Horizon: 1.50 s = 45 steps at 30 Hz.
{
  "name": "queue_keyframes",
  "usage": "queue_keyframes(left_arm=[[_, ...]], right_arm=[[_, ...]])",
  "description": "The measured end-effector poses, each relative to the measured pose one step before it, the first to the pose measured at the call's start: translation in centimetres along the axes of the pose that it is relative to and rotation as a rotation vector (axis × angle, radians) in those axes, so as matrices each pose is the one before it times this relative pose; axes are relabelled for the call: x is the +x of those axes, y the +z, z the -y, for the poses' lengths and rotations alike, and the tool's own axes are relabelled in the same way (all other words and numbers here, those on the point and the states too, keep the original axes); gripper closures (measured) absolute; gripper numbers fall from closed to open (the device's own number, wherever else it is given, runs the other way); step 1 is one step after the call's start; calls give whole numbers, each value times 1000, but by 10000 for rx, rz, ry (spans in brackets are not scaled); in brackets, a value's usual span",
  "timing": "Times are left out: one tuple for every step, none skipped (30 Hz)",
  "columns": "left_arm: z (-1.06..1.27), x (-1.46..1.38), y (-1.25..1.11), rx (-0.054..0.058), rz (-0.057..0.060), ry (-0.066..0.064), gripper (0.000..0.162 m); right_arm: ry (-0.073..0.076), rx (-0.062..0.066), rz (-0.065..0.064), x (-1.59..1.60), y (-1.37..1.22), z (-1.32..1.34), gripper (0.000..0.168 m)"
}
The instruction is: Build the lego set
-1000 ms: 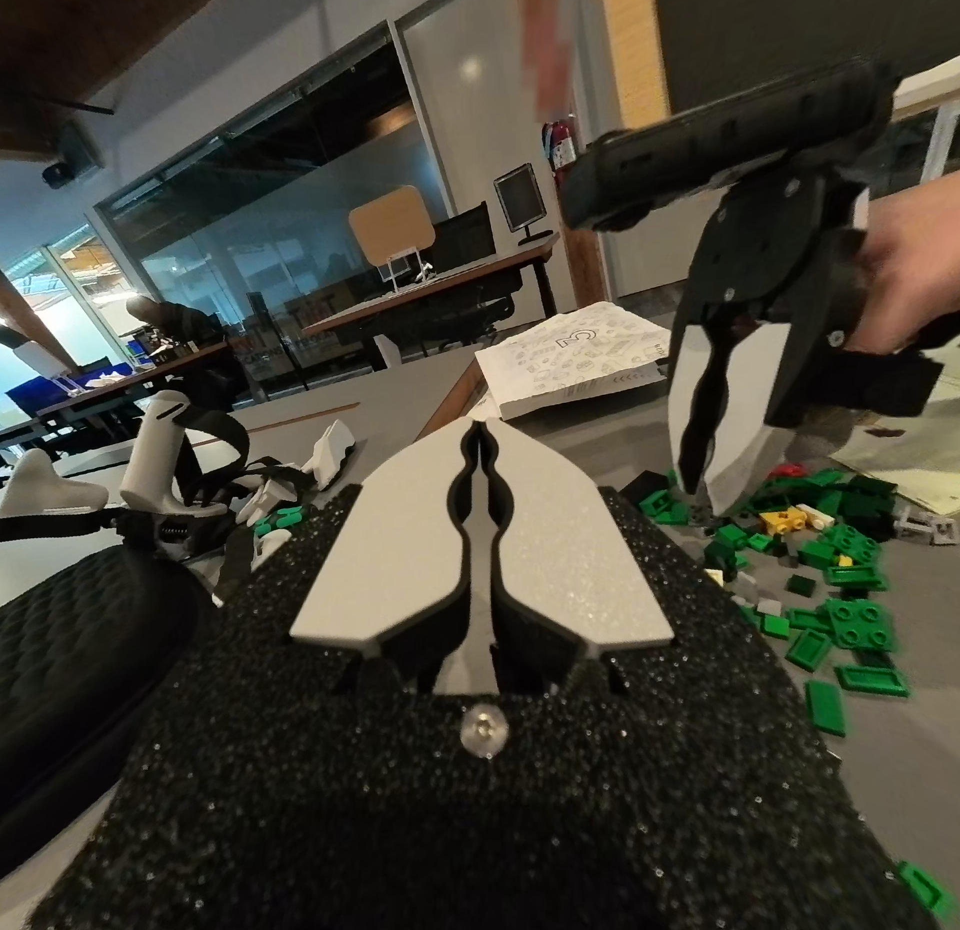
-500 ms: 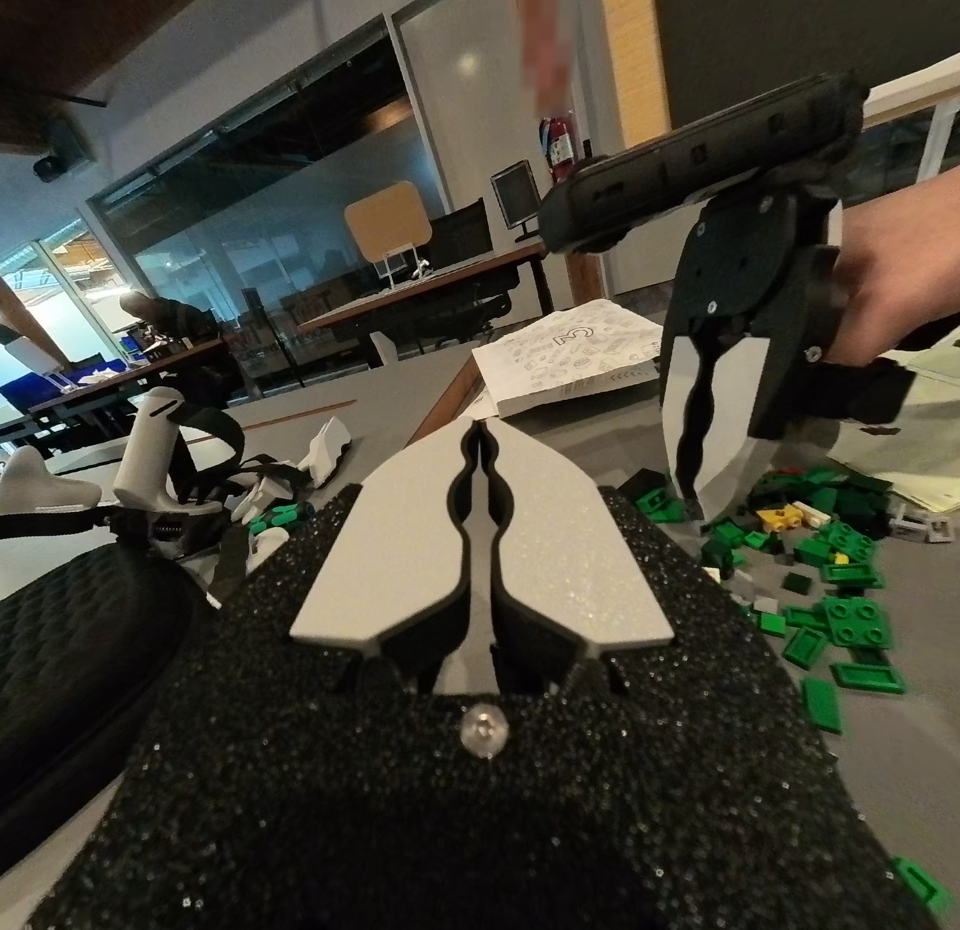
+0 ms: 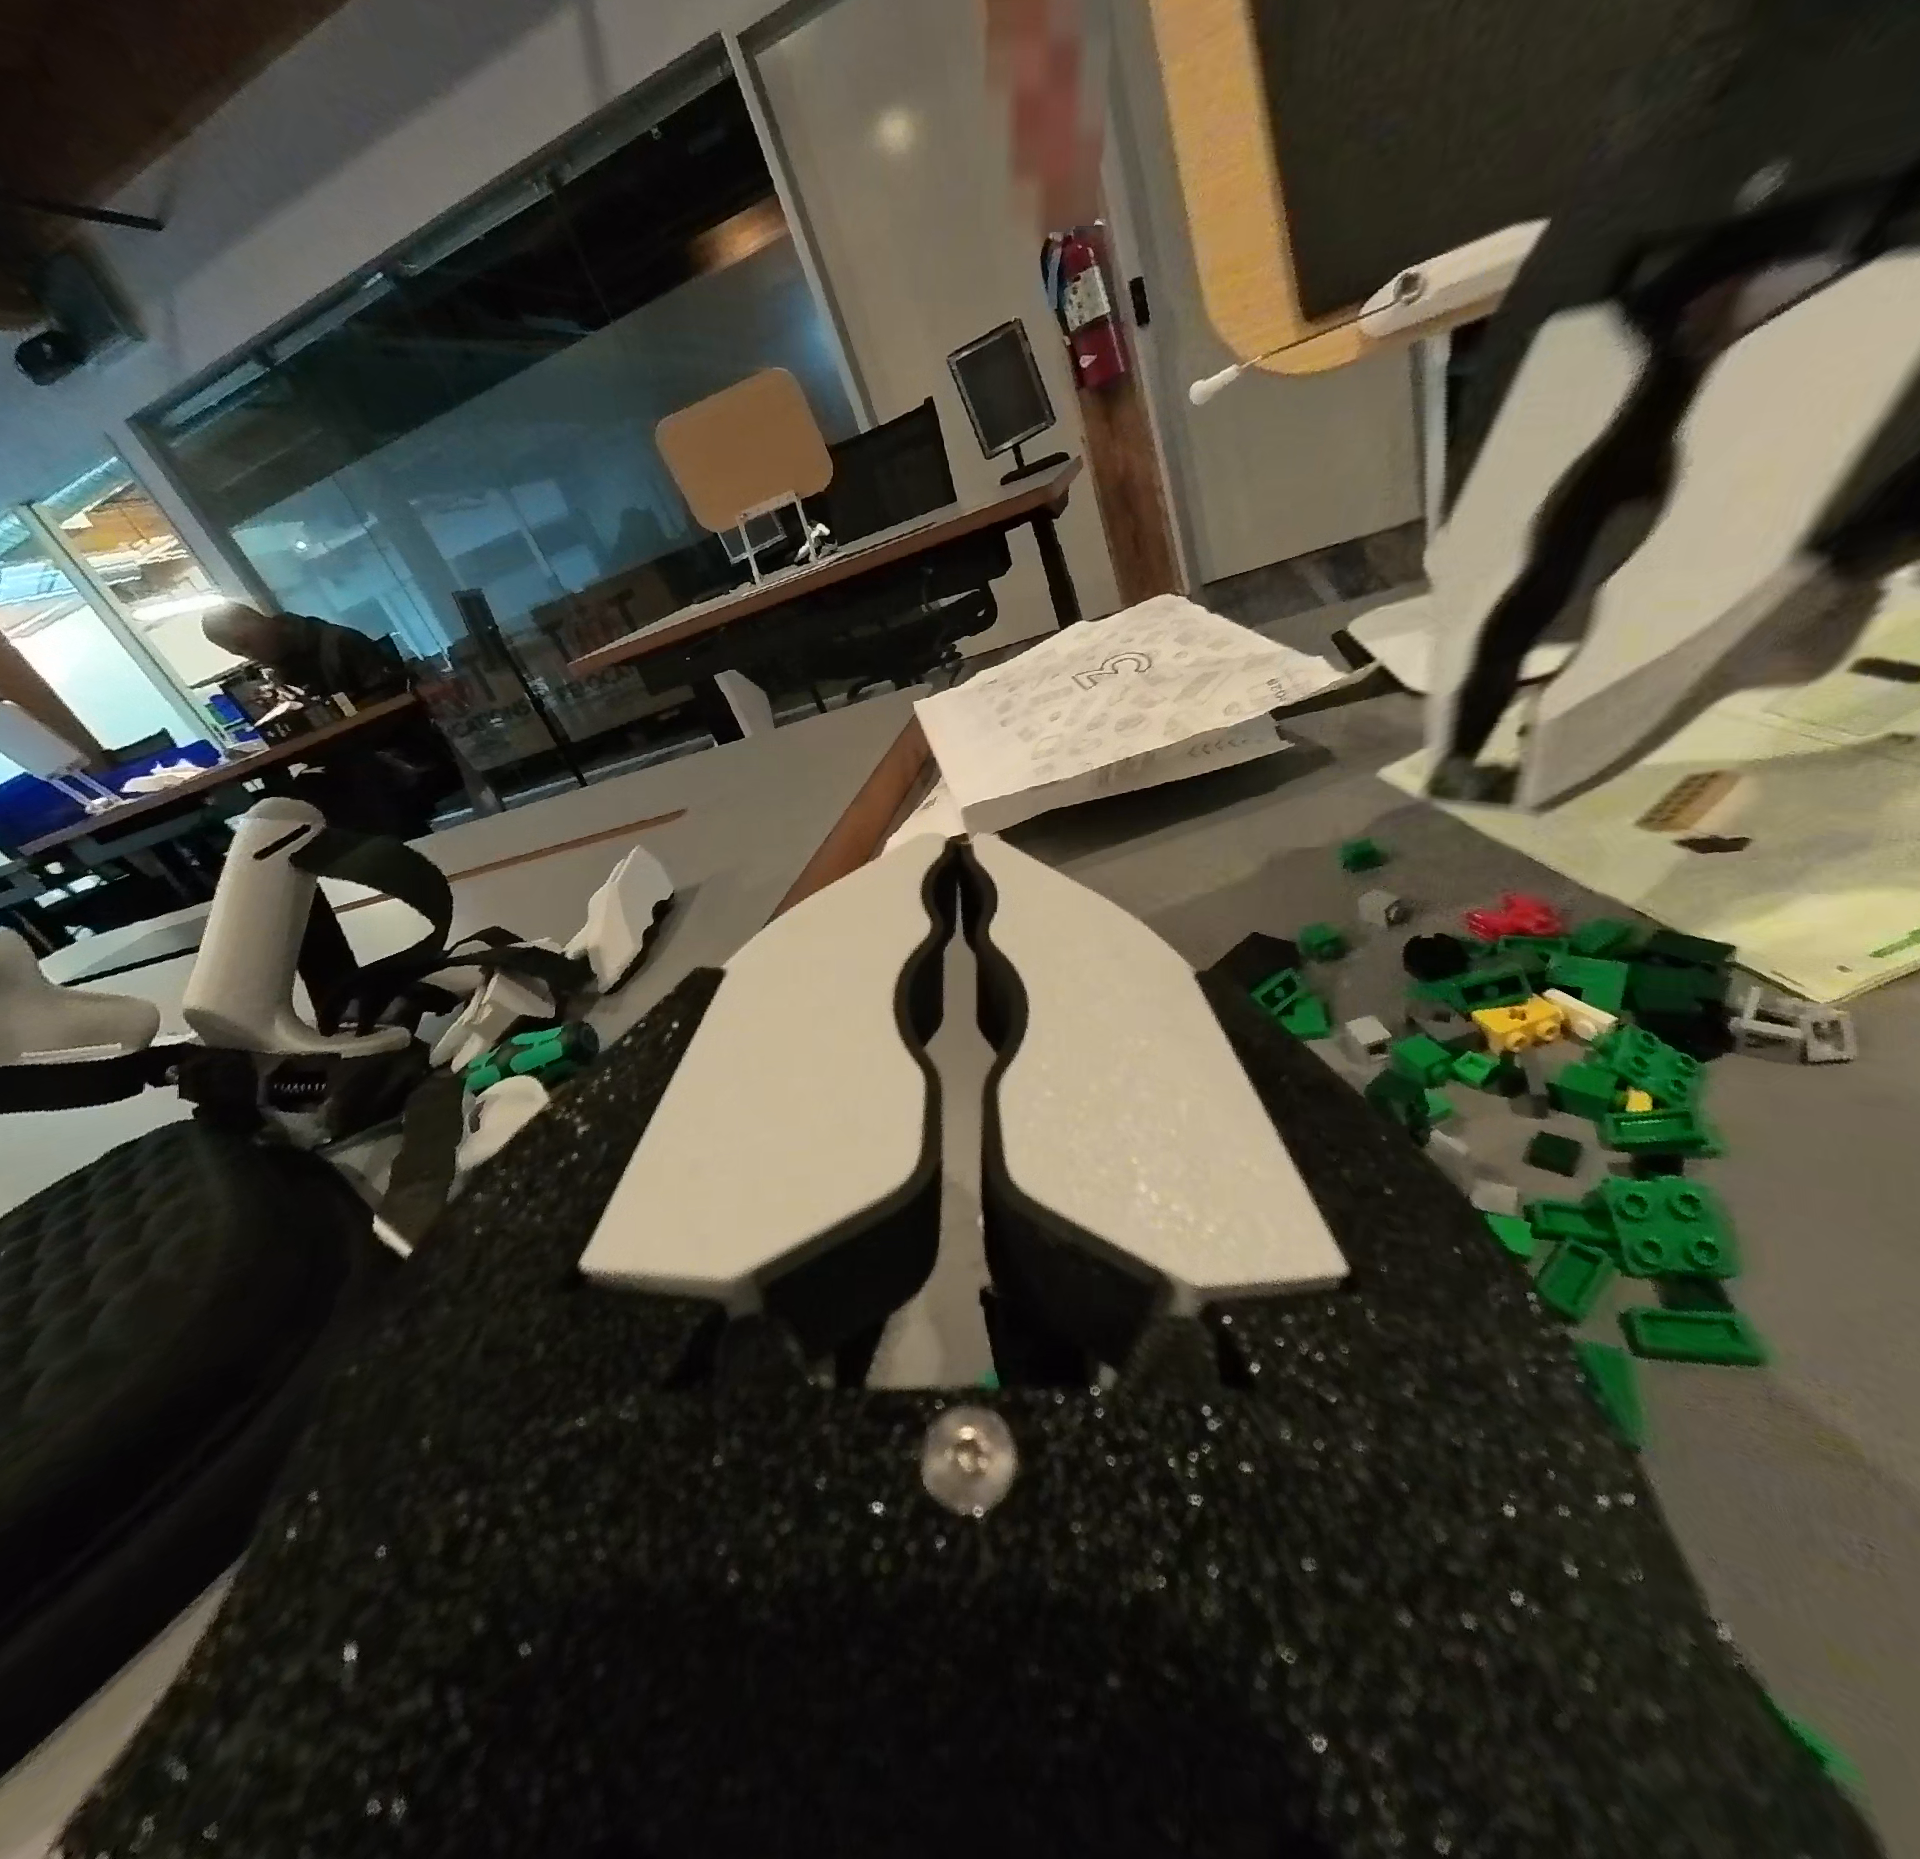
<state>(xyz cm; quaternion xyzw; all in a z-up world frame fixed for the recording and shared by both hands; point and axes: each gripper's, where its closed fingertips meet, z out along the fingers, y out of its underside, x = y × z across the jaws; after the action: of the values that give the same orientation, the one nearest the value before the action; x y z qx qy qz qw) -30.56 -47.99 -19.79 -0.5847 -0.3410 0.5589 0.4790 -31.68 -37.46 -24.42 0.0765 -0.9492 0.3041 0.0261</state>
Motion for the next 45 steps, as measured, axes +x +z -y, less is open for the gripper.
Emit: queue_keyframes(left_arm=[[21, 57, 6, 13, -18, 12, 162], [-5, 3, -3, -4, -1, -3, 162], [-16, -41, -20, -4, 15, -19, 162], [29, -30, -21, 23, 10, -39, 162], [43, 12, -3, 35, -13, -60, 162], [16, 122, 23, 20, -58, -63, 162], [-11, 214, 68, -5, -99, -18, 162], [-31, 249, 70, -30, -91, 70, 162], [-32, 203, 57, -41, -47, 140, 162], [-7, 146, 26, -25, -16, 147, 162], [37, 80, 2, 2, -1, 100, 162], [43, 26, -28, 15, 2, 37, 162], [17, -2, -27, 8, -2, -17, 162], [-9, -26, -26, -4, -6, -51, 162], [-10, -37, -27, -3, -1, -57, 162], [-19, -39, -33, -1, 11, -38, 162], [4, -49, -45, -1, 26, -12, 162], [-1, -41, -60, 3, 29, 11, 162], [28, -16, -68, 5, 26, 33, 162], [63, 17, -85, 18, 25, 93, 162], [133, 94, -107, 34, 43, 227, 162], [237, 193, -113, 47, 73, 363, 162], [289, 322, -108, 48, 70, 406, 162], [351, 438, -118, 54, 51, 310, 162], [429, 607, -132, 82, -43, 161, 162], [484, 796, -174, 104, -163, 68, 162], [481, 844, -181, 85, -184, 46, 162], [472, 807, -181, 61, -122, 58, 162], [526, 773, -230, 78, -79, 69, 162], [580, 749, -285, 101, -57, 51, 162], [658, 725, -332, 113, -27, -4, 160], [695, 754, -328, 131, -43, -82, 160], [805, 915, -489, 144, -128, -163, 160], [831, 1130, -370, 152, -194, -183, 158], [822, 1206, -271, 132, -212, -125, 158], [822, 1304, -211, 122, -256, -32, 158], [909, 1397, -194, 161, -348, 38, 160], [1147, 1527, -259, 266, -427, 57, 162], [1352, 1680, -306, 379, -457, 18, 162], [1264, 1850, -204, 382, -509, -55, 162], [1036, 1953, 14, 270, -563, -78, 162], [821, 1897, 283, 125, -558, -85, 161], [611, 1721, 558, 24, -505, -83, 159], [388, 1534, 809, -49, -484, -98, 155], [162, 1344, 1001, -132, -497, -83, 149]], right_arm=[[-117, 149, -211, -744, -1139, -123, 151], [-40, 140, -217, -733, -1179, -257, 152], [11, 152, -243, -684, -1249, -376, 151], [52, 167, -251, -671, -1304, -478, 152], [113, 107, -235, -647, -1351, -645, 152], [180, 84, -223, -650, -1413, -761, 152], [228, 119, -222, -651, -1466, -789, 152], [258, 98, -224, -634, -1506, -898, 152], [254, 58, -237, -630, -1505, -1007, 152], [245, 31, -258, -593, -1471, -1116, 152], [254, 6, -263, -572, -1410, -1220, 152], [288, -43, -264, -526, -1310, -1362, 152], [329, -112, -270, -451, -1169, -1568, 152], [352, -150, -272, -375, -1026, -1726, 152], [365, -156, -248, -313, -919, -1826, 152], [397, -183, -235, -223, -818, -1909, 152], [427, -156, -212, -137, -751, -1869, 152], [436, -85, -155, -136, -663, -1731, 152], [416, -38, -93, -148, -560, -1577, 158], [311, -15, -128, -80, -478, -1433, 159], [253, -56, -194, 41, -415, -1322, 160], [233, 40, -137, -45, -378, -979, 160], [204, 141, -74, -117, -343, -622, 161], [148, 43, -54, -86, -257, -586, 161], [71, -78, -74, -4, -130, -633, 161], [18, -112, -55, 6, 32, -616, 161], [10, -117, 13, -57, 191, -588, 161], [27, -126, 51, -69, 289, -552, 161], [34, -104, 58, -62, 337, -460, 161], [17, -72, 49, -52, 300, -363, 161], [14, -68, 4, 16, 236, -298, 161], [0, -34, -20, 35, 155, -221, 161], [-10, 5, -10, 23, 93, -137, 160], [-26, -2, 8, -18, 33, -130, 158], [-23, 5, -14, -16, -31, -75, 153], [-32, 22, -21, -25, -111, -36, 147], [-34, 41, -63, 9, -205, -26, 143], [-26, 119, -137, 80, -276, 28, 140], [15, 279, -188, 123, -316, 151, 138], [115, 485, -160, 24, -307, 337, 137], [215, 630, -141, -32, -275, 472, 137], [265, 634, -188, 14, -221, 411, 137], [287, 559, -235, 109, -173, 264, 137], [291, 490, -233, 113, -147, 148, 137], [236, 398, -178, 44, -147, 104, 137]])
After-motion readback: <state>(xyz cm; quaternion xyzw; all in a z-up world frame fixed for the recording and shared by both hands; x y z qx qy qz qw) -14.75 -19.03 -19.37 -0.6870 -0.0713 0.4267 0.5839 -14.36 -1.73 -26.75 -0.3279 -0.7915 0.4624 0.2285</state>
